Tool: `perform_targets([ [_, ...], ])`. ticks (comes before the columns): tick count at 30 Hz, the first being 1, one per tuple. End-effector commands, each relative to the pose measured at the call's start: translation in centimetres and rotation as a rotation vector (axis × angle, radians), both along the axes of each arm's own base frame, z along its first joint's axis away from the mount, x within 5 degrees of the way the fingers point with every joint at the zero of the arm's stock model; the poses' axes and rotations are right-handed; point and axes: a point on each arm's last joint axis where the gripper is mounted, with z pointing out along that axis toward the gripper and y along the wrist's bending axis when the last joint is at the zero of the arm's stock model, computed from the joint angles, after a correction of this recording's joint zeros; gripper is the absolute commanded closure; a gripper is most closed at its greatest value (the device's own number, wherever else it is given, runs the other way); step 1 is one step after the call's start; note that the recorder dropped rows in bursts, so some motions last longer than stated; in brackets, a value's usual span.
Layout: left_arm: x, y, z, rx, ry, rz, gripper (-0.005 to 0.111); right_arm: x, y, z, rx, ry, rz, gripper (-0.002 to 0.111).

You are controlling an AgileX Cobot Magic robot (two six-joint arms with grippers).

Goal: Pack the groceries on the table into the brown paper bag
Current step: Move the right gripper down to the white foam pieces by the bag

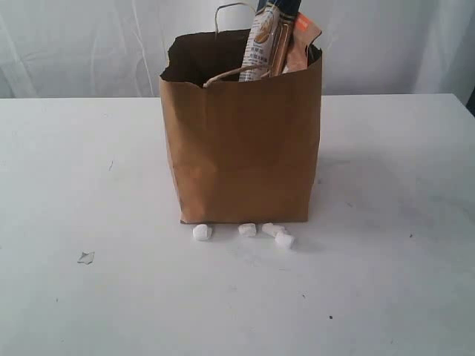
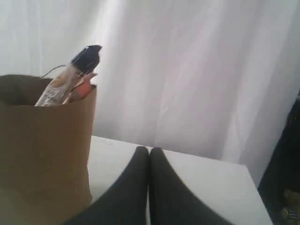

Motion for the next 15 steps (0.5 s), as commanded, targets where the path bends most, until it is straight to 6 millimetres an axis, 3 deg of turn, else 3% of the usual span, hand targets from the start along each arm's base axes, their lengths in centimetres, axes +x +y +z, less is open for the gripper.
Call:
perform_targets([
  [1,-0.2,0.9,-1.6,-0.125,0.048,0.161,0.107,0.6,-0.9,-3.8,0.196,0.066,-0.100,0.108],
  [4,0.1,0.6,-2.0,-0.150,0.041,0.139,0.107,1.1,-2.4,-4.8,0.332,0.029,-0.261,0.108],
  [9,0.1,0.5,-2.0,-0.171,0.044,0.130,0.107,1.4,-4.3,-4.0,0.285,-0.097,-0.455,0.108],
  [12,0.1,0.5,-2.0,-0.171,0.044,0.130,0.107,1.9,-3.5,-4.3,0.132,-0.045,-0.376,0.108],
  [15,0.1,0.4,-2.0,-0.184,0.044,0.125,0.107,2.6,-1.7,-5.7,0.080,0.149,-0.193,0.108],
])
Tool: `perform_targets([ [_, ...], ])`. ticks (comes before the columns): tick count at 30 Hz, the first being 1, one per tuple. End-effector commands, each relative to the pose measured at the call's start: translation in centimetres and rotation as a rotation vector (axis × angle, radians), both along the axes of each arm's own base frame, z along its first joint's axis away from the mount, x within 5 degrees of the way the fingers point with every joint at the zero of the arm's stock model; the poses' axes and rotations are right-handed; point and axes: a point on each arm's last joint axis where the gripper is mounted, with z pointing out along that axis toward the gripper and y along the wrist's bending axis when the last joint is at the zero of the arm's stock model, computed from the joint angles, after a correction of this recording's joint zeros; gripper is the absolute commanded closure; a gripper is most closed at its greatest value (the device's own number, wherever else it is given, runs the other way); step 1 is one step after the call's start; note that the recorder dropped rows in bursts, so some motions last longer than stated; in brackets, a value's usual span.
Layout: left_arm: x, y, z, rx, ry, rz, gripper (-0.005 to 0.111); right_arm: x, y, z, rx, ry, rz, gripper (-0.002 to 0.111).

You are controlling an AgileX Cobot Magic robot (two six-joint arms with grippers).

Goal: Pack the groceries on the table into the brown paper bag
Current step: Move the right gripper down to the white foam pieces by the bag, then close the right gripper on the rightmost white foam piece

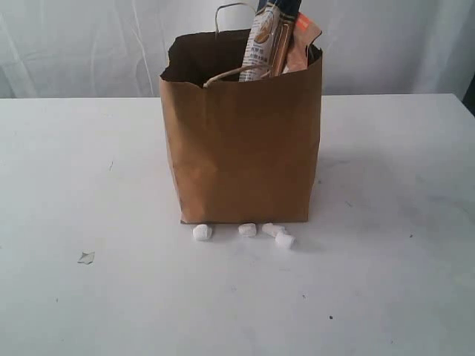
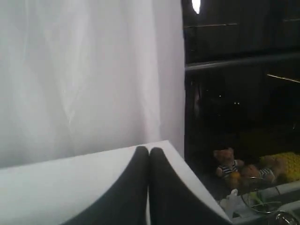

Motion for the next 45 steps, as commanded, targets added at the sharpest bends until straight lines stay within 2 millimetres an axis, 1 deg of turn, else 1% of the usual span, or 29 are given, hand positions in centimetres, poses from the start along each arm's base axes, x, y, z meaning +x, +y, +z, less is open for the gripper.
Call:
perform_targets([
  [1,0.0,-0.1,-0.1,-0.024,-0.006,-0.005,0.107,0.9,2.3,-2.0,-0.050,0.260,0.263,0.108],
  [3,0.3,-0.1,-0.5,0.000,-0.022,-0.014,0.107,1.3,2.8,-2.6,-0.012,0.338,0.321,0.108],
  [5,0.8,-0.1,-1.5,0.063,-0.028,-0.039,0.107,1.8,3.1,-2.8,-0.015,0.370,0.347,0.108],
  [6,1.1,-0.1,-2.3,0.080,-0.022,-0.048,0.107,2.2,3.2,-2.7,-0.033,0.384,0.360,0.108],
  [7,1.3,-0.2,-3.1,0.063,-0.015,-0.053,0.107,2.5,3.4,-2.8,-0.058,0.402,0.377,0.108],
  [10,1.7,-0.6,-4.6,-0.001,-0.021,-0.070,0.107,3.3,3.9,-2.4,-0.096,0.422,0.420,0.108],
  [13,1.8,-0.6,-4.9,-0.004,-0.017,-0.075,0.107,3.7,4.5,-1.3,-0.105,0.396,0.456,0.108],
  [15,1.8,-0.7,-4.8,-0.001,-0.024,-0.079,0.107,4.0,5.0,-0.9,-0.075,0.392,0.486,0.108],
  [17,1.8,-0.7,-4.8,0.000,-0.025,-0.081,0.107,4.6,5.8,-1.2,0.006,0.437,0.537,0.108],
  [18,1.8,-0.7,-4.8,0.000,-0.025,-0.081,0.107,5.1,6.3,-1.8,0.036,0.489,0.568,0.108],
  [19,1.8,-0.7,-4.8,0.000,-0.025,-0.081,0.107,5.7,7.0,-2.5,0.053,0.561,0.618,0.108],
  [21,1.8,-0.7,-4.8,0.000,-0.025,-0.081,0.107,6.8,8.3,-4.0,0.031,0.730,0.756,0.108],
  [23,1.8,-0.7,-4.8,0.000,-0.025,-0.081,0.107,8.1,9.7,-5.5,-0.008,0.923,0.940,0.108],
  [24,1.8,-0.7,-4.8,0.000,-0.025,-0.081,0.107,8.5,10.2,-6.0,-0.007,0.996,1.006,0.108],
  [26,1.8,-0.7,-4.8,0.000,-0.025,-0.081,0.107,10.2,10.8,-6.8,0.019,1.089,1.065,0.108],
  [28,1.8,-0.7,-4.8,0.000,-0.025,-0.081,0.107,11.9,11.1,-7.5,0.037,1.123,1.060,0.108],
  [31,1.8,-0.7,-4.8,0.000,-0.025,-0.081,0.107,14.4,11.7,-7.6,0.064,1.116,1.056,0.108],
  [33,1.8,-0.7,-4.8,0.000,-0.025,-0.081,0.107,15.8,12.3,-7.3,0.044,1.094,1.062,0.108],
  [35,1.8,-0.7,-4.8,0.000,-0.025,-0.081,0.107,17.4,13.0,-7.2,-0.018,1.063,1.071,0.108],
  [37,1.8,-0.7,-4.8,0.000,-0.025,-0.081,0.107,18.5,13.9,-7.2,-0.116,1.042,1.114,0.101],
  [39,1.8,-0.7,-4.8,0.000,-0.025,-0.081,0.107,18.9,14.5,-7.5,-0.191,1.047,1.150,0.090],
  [40,1.8,-0.7,-4.8,0.000,-0.025,-0.081,0.107,18.9,15.0,-7.8,-0.234,1.056,1.166,0.080],
  [42,1.8,-0.7,-4.8,0.000,-0.025,-0.081,0.107,19.1,15.7,-8.3,-0.281,1.054,1.164,0.064],
  [44,1.8,-0.7,-4.8,0.000,-0.025,-0.081,0.107,19.6,16.2,-8.8,-0.326,1.026,1.127,0.053],
  [45,1.8,-0.7,-4.8,0.000,-0.025,-0.081,0.107,19.8,16.5,-9.2,-0.346,1.019,1.113,0.050],
])
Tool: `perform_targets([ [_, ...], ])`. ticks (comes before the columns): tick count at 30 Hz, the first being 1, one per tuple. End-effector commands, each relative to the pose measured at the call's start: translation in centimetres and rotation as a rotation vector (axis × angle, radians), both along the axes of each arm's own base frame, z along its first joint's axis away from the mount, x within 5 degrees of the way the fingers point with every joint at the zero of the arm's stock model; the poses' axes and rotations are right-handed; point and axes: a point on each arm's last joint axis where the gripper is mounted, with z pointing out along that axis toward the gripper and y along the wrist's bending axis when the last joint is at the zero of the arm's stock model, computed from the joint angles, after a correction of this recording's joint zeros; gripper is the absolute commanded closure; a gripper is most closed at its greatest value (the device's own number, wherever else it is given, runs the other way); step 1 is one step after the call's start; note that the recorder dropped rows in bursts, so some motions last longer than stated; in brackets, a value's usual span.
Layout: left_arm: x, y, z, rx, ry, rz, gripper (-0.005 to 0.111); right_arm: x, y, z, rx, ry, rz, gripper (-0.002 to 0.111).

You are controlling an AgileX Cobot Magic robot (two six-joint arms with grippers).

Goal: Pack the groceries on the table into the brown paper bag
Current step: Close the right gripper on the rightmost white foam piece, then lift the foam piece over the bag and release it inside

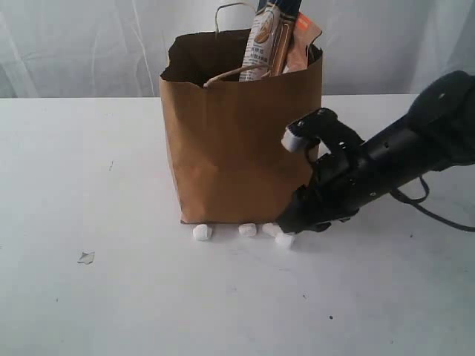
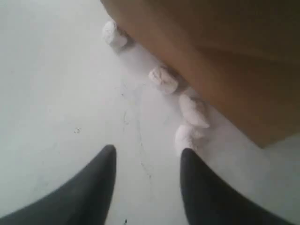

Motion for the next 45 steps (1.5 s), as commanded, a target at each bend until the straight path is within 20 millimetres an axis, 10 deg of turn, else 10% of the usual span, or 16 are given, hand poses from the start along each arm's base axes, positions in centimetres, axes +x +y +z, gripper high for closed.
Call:
perform_targets([
  [1,0.0,0.0,-0.1,-0.007,-0.002,-0.001,0.107,0.9,1.1,-1.2,-0.071,-0.093,0.017,0.049],
  [14,0.0,0.0,-0.1,-0.007,-0.002,-0.001,0.107,2.0,1.2,-5.3,-0.137,-0.058,-0.017,0.053],
  [30,0.0,0.0,-0.1,-0.007,-0.002,-0.001,0.107,1.7,1.4,-6.0,-0.132,0.008,-0.003,0.098],
  [40,0.0,0.0,-0.1,-0.007,-0.002,-0.001,0.107,-0.8,0.8,1.2,-0.075,0.006,-0.006,0.108],
  [45,0.0,0.0,-0.1,-0.007,-0.002,-0.001,0.107,-4.5,-1.5,8.4,-0.159,-0.203,0.050,0.108],
])
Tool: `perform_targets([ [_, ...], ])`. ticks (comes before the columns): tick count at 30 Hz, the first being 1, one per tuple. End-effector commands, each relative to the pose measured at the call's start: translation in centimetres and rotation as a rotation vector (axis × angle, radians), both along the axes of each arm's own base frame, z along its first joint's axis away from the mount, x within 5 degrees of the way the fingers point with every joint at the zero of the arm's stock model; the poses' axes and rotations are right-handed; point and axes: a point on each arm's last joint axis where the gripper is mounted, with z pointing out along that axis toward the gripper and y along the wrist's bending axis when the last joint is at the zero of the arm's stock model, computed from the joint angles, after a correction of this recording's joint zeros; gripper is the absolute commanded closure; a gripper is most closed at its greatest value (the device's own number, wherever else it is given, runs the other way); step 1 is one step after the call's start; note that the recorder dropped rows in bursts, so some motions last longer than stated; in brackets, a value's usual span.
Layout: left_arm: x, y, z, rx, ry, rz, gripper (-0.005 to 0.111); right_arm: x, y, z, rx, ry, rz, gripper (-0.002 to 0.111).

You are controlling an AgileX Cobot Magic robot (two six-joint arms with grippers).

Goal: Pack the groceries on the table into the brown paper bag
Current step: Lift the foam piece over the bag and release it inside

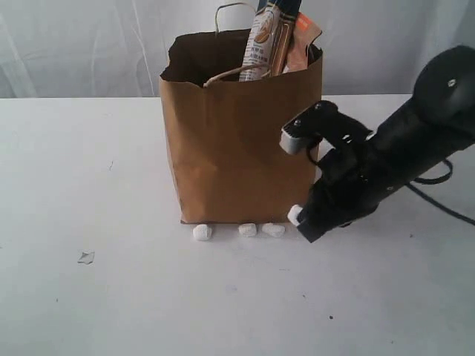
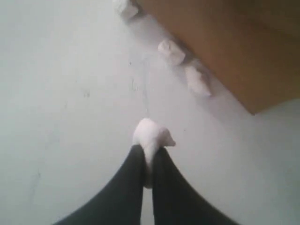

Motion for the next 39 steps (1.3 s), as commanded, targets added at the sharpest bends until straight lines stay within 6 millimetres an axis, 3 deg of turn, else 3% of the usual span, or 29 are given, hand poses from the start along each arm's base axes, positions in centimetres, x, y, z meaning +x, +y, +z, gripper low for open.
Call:
perform_targets([
  [1,0.0,0.0,-0.1,-0.007,-0.002,-0.001,0.107,-2.1,-1.5,5.5,-0.012,-0.239,0.027,0.108],
  [5,0.0,0.0,-0.1,-0.007,-0.002,-0.001,0.107,-2.5,-2.9,12.3,0.118,-0.744,-0.139,0.108],
  [8,0.0,0.0,-0.1,-0.007,-0.002,-0.001,0.107,-1.3,-3.5,14.5,0.176,-1.002,-0.263,0.108],
  [10,0.0,0.0,-0.1,-0.007,-0.002,-0.001,0.107,0.4,-3.4,14.3,0.183,-1.097,-0.327,0.108],
  [15,0.0,0.0,-0.1,-0.007,-0.002,-0.001,0.107,2.9,-2.6,11.5,0.146,-1.054,-0.337,0.108],
  [20,0.0,0.0,-0.1,-0.007,-0.002,-0.001,0.107,2.7,-1.4,11.2,0.163,-1.043,-0.304,0.108],
  [27,0.0,0.0,-0.1,-0.007,-0.002,-0.001,0.107,1.8,1.2,12.4,0.280,-1.147,-0.299,0.108],
  [39,0.0,0.0,-0.1,-0.007,-0.002,-0.001,0.107,4.6,3.7,9.2,0.317,-1.086,-0.279,0.105],
])
